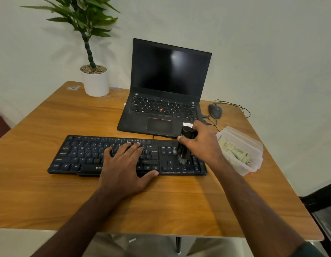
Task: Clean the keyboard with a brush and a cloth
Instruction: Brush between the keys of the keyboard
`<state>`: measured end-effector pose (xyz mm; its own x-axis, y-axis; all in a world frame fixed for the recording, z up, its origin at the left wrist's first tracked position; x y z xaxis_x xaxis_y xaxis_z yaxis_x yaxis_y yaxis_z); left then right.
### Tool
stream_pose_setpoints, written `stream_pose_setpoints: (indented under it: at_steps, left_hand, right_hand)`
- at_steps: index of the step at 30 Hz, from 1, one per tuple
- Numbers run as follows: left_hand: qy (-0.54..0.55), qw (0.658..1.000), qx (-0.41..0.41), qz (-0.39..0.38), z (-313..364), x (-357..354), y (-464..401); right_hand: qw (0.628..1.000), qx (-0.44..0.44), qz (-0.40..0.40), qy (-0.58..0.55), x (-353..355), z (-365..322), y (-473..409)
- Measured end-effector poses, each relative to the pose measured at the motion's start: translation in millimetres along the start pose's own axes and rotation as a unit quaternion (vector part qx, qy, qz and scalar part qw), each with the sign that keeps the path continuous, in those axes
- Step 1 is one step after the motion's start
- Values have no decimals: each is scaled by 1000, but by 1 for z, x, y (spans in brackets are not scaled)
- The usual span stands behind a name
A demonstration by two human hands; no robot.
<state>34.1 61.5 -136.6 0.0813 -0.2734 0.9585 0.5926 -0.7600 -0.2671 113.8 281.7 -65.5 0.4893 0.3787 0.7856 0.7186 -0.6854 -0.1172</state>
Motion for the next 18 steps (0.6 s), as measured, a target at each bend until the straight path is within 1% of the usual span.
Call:
stream_pose_setpoints:
  at_steps: [1, 3, 5, 6, 7, 9, 11, 15, 18]
  left_hand:
    - [-1, 1000, 0, 0, 0, 0, 0]
    - [-1, 1000, -2, -1, 1, 1, 0]
    - [-3, 1000, -1, -2, 1, 2, 0]
    - [-4, 1000, 0, -4, 1, 2, 0]
    - [-5, 1000, 1, -4, 2, 2, 0]
    - [-5, 1000, -1, -4, 2, 2, 1]
    - [-4, 1000, -1, -4, 2, 2, 1]
    - [-7, 1000, 3, -2, 1, 1, 0]
    - [-7, 1000, 3, 3, 1, 1, 0]
  right_hand:
    - [1000, -8, -25, -3, 0, 2, 1]
    - [996, -37, -63, -52, 3, 9, -2]
    - [990, -71, -35, -118, 13, 18, -9]
    - [987, -79, -5, -141, 18, 19, -10]
    - [987, -76, 27, -140, 22, 19, -11]
    - [991, -47, 69, -102, 21, 10, -6]
    - [995, -17, 81, -54, 15, 0, 5]
    - [998, 31, 53, 21, 6, -12, 23]
    - [998, 43, 23, 27, 6, -11, 38]
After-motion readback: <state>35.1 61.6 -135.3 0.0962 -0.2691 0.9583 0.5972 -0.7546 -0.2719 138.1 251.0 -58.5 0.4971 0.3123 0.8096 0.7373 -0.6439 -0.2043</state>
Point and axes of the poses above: each hand's wrist, its own y-axis away from the middle knuckle, its own x-axis out of the back of the hand, z = x × y, the point moved 8 cm from there along -y, towards the middle knuckle, and after that the axes turned 8 degrees about -x, right-handed, at the moved point
